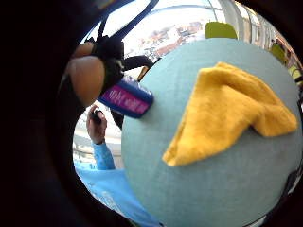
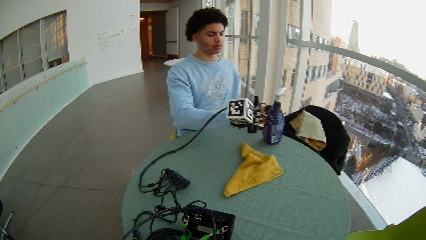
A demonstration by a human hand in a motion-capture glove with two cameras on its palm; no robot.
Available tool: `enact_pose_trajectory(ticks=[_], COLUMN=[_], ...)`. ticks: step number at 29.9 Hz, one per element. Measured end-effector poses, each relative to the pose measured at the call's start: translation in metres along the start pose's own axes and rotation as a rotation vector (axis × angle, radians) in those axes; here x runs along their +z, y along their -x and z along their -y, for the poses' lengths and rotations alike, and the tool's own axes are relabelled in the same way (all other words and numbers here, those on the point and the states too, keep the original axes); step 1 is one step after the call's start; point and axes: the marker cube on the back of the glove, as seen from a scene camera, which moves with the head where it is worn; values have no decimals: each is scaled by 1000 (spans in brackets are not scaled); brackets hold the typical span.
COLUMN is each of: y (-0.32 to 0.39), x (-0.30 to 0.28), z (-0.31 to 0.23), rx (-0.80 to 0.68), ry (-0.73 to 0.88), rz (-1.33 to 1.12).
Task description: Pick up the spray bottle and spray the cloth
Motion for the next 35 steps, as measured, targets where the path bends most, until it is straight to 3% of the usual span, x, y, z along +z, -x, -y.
enact_pose_trajectory(ticks=[12,22,35], y=[-39,-72,-89], x=[-81,-98,-101], z=[-139,-222,-258], rx=[164,269,326], ry=[-85,-105,-78], rz=[-237,-416,-445])
